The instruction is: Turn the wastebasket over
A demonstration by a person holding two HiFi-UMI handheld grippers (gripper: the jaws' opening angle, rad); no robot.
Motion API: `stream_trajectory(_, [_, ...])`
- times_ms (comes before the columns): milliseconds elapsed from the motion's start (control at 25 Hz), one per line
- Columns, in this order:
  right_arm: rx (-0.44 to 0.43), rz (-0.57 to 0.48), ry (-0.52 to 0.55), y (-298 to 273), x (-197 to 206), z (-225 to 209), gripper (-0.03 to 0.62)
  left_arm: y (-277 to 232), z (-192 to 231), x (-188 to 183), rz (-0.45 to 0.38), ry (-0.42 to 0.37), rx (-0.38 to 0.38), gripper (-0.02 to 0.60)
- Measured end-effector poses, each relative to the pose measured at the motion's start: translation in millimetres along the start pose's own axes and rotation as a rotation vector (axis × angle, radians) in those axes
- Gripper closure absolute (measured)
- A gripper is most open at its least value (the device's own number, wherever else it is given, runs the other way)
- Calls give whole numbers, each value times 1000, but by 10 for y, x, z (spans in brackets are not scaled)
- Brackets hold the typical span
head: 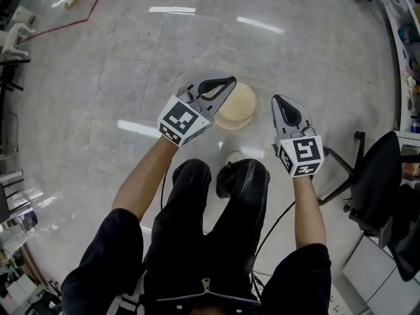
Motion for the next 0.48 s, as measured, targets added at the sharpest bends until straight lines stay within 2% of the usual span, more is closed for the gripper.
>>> stream_trajectory(240, [28,-49,-94,575,-1214,230,583,348,-188,-1294,-12,25,-25,575])
stream_trajectory(480, [58,-66,-129,1281,-2250,533,583,799,-454,-2460,-19,68,-52,577])
Point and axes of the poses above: the fingertips, and each gripper's own axes: y backward along the fingers, z to its left, x out of its underside, the point moved 4 cm from there along y, backward along the fingers, and after that the axes turned 1 degree about x, right-handed, at the moved point
